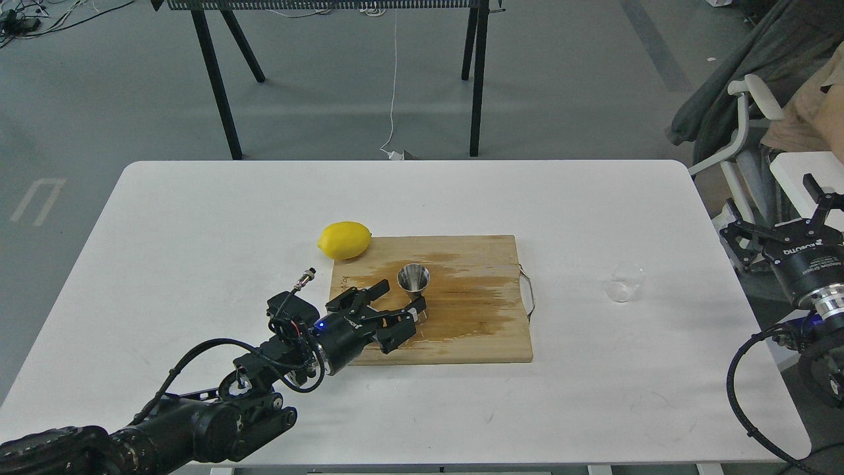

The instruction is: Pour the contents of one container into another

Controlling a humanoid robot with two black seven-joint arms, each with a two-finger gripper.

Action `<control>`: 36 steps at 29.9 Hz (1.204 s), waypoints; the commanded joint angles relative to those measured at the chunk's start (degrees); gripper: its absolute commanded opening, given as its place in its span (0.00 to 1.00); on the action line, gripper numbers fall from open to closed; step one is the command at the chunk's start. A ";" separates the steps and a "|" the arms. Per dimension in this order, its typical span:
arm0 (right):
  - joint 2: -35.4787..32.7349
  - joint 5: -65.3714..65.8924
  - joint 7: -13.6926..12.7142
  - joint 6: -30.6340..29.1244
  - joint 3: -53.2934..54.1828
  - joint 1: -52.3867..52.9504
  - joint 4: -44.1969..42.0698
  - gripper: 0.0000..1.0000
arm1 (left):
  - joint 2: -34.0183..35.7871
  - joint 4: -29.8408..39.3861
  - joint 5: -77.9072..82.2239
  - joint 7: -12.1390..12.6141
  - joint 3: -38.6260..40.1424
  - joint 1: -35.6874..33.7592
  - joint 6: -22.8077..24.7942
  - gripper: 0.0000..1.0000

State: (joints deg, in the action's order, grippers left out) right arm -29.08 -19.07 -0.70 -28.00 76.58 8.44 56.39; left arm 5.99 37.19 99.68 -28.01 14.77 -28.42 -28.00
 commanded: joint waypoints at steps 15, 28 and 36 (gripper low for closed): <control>-0.01 0.00 -0.09 0.00 0.06 -0.09 0.12 0.99 | 10.34 13.95 -0.62 0.01 0.78 3.81 2.41 0.91; 0.25 -0.09 -0.53 0.00 -0.38 0.00 0.48 0.99 | 33.29 31.72 -32.60 0.01 11.39 3.72 39.81 0.92; 0.78 -0.18 -0.62 0.00 -2.39 0.17 0.92 0.99 | 34.62 21.64 -50.79 0.01 30.40 3.55 56.00 0.92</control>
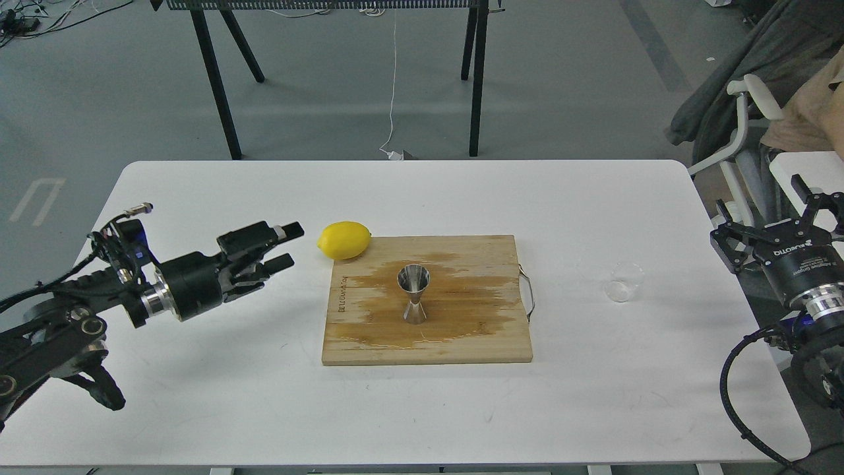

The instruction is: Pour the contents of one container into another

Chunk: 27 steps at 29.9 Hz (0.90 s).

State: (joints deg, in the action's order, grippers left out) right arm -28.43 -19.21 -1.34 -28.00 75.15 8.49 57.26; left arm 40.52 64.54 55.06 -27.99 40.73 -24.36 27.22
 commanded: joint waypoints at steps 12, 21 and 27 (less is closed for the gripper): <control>2.77 -0.21 -0.06 0.00 -1.50 0.82 0.30 0.99 | -2.72 -32.02 -26.40 -0.01 11.74 -2.97 0.78 0.97; 5.41 -1.09 -0.06 0.00 -1.15 0.39 6.18 0.99 | -4.75 -32.99 -31.16 -0.01 11.65 -3.06 0.78 0.98; 4.88 -8.81 -0.06 6.08 -0.01 -4.88 16.19 0.98 | -6.07 -32.99 -31.07 -0.01 11.30 -3.06 0.78 0.99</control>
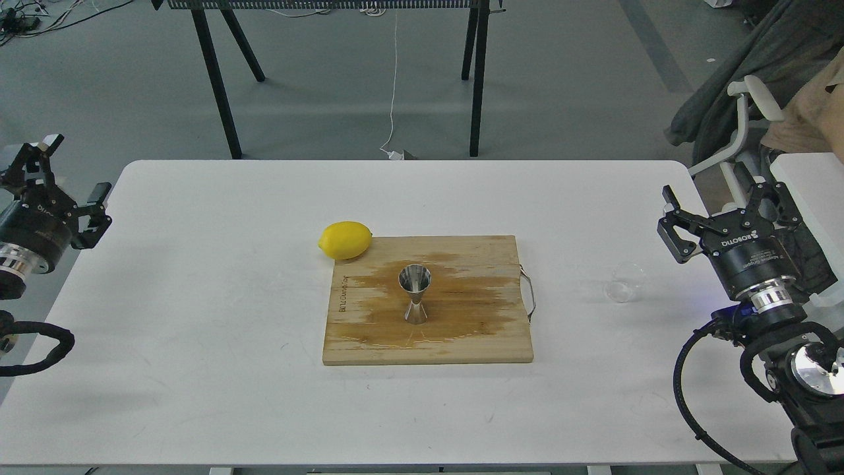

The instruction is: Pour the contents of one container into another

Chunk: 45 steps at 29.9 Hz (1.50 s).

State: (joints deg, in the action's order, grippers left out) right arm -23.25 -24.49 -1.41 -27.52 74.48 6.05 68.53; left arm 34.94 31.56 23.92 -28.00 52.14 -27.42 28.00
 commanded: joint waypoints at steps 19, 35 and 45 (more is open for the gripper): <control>2.68 -7.50 0.00 55.52 6.91 -0.69 14.26 0.99 | -1.80 -0.71 0.42 0.00 -0.63 0.35 0.00 0.99; 4.26 -7.15 -0.26 55.52 4.01 4.06 6.27 0.99 | -2.16 -1.33 0.51 0.00 -0.81 0.35 0.00 0.99; 6.90 -6.80 -0.62 55.52 1.37 4.94 1.78 0.99 | -2.16 -1.33 0.51 0.00 -0.72 0.35 0.00 0.99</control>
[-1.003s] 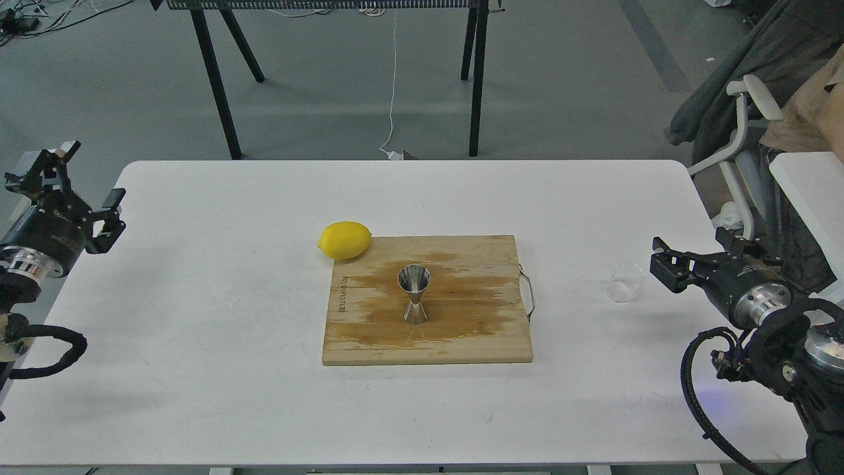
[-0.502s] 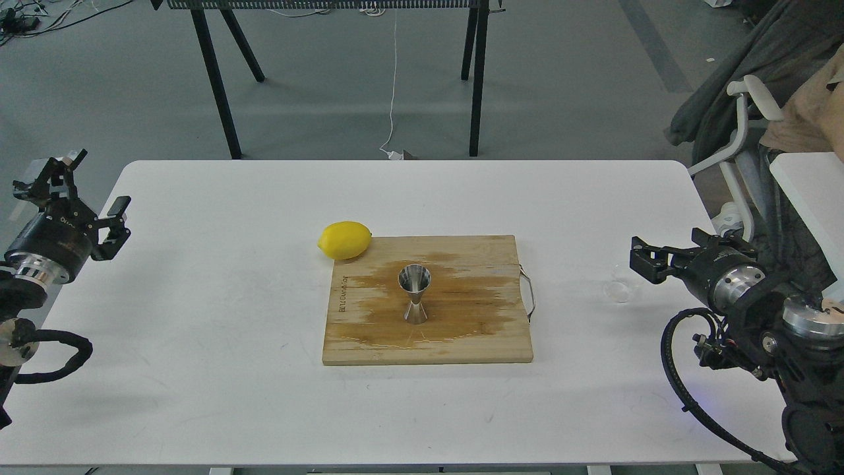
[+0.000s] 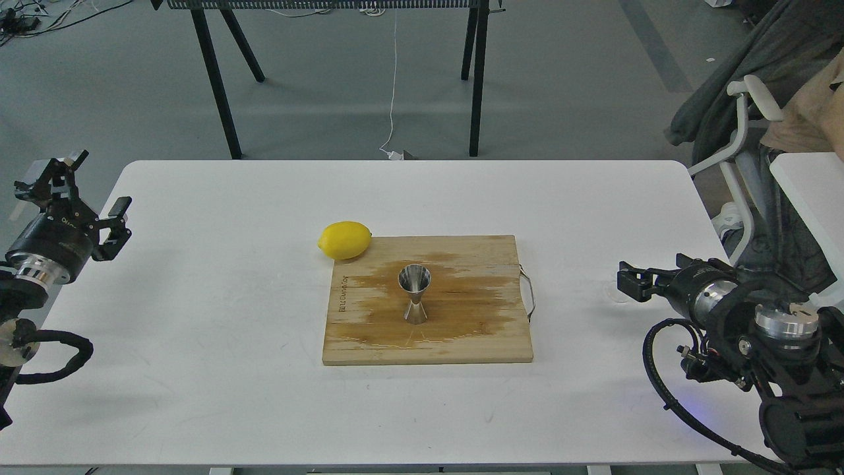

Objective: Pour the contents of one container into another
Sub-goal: 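Move the right hand toward the small clear glass cup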

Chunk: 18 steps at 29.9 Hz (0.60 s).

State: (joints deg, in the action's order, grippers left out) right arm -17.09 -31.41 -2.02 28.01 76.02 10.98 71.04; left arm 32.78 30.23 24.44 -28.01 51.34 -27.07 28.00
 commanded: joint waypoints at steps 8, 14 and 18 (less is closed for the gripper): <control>1.44 0.21 0.08 -0.01 -0.17 0.19 -2.75 0.99 | -0.09 -1.05 -0.01 0.01 -0.01 0.09 0.00 0.99; 2.32 0.73 0.00 -0.01 -0.69 1.42 -5.91 0.99 | -0.70 -1.14 -0.01 0.01 -0.01 0.00 0.00 0.99; 2.59 0.91 -0.18 -0.01 -2.02 3.00 -6.97 0.99 | -0.70 -1.14 0.08 0.01 -0.01 0.00 0.00 0.99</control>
State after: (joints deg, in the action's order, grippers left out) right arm -14.69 -30.58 -2.13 28.00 74.60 13.03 64.90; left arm 32.10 29.09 24.44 -28.01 51.34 -27.05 28.00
